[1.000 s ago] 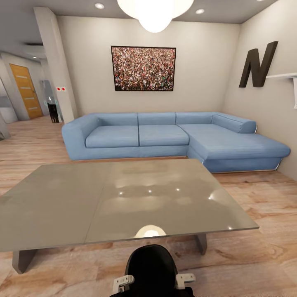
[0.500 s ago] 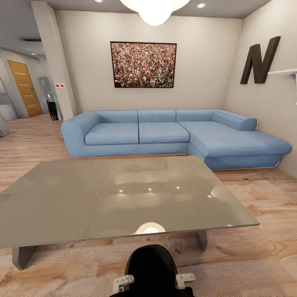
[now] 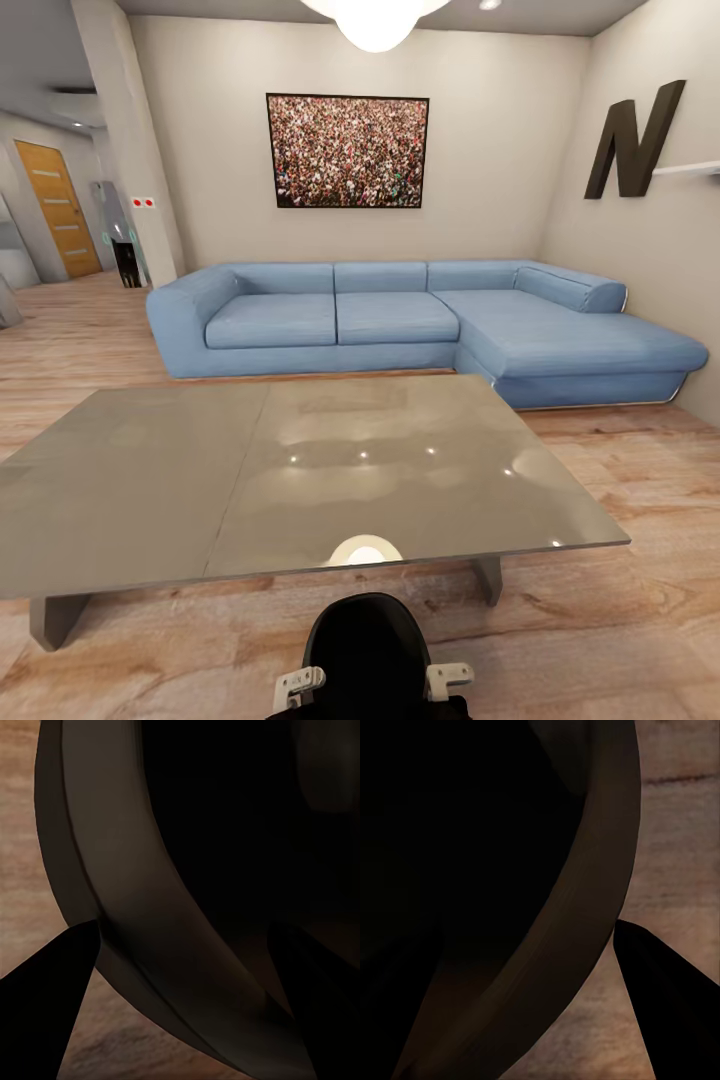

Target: Place each of the two pumpkins and all three candles from the living room inside a cabinet in the living room (use any cabinet), then make sure every cabinet is closed, and position the cauldron so it is next to a table in the living room.

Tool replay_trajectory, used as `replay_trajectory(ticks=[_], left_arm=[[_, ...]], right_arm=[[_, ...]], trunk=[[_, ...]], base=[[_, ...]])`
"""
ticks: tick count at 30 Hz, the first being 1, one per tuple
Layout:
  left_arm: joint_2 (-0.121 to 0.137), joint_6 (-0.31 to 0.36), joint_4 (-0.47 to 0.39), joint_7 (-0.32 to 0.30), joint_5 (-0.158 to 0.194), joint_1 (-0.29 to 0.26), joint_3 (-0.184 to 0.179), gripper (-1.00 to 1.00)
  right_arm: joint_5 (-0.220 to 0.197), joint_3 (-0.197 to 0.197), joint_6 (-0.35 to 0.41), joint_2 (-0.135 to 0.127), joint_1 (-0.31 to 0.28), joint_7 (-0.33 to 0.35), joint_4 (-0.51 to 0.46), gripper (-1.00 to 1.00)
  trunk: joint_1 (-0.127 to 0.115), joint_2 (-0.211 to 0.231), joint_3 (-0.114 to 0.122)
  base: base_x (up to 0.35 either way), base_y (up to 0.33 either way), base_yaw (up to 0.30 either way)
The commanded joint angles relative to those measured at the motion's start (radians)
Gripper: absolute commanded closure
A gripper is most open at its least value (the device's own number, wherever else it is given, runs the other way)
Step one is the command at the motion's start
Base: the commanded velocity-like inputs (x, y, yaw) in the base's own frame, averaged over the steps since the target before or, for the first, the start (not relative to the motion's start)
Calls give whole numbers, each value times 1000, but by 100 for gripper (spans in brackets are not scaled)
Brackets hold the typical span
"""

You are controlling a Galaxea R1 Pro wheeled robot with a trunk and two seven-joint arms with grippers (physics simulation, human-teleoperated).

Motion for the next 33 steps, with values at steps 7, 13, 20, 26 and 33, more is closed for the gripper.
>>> replay_trajectory(ticks=[7,13,20,26,33], left_arm=[[5,-2,-4,-3,19,0,-20,100],[5,-2,-4,-3,19,0,-20,100],[5,-2,-5,-3,19,0,-20,100],[5,-2,-5,-3,19,0,-20,100],[5,-2,-5,-3,19,0,-20,100]], right_arm=[[-15,19,7,-1,0,19,1,100],[-15,19,7,-1,0,19,1,100],[-15,19,7,-1,0,19,1,100],[-15,19,7,-1,0,19,1,100],[-15,19,7,-1,0,19,1,100]], trunk=[[0,0,-1],[0,0,-1],[0,0,-1],[1,-1,-12],[1,-1,-12]], base=[[82,0,0],[27,0,0],[5,0,0],[0,0,0],[0,0,0]])
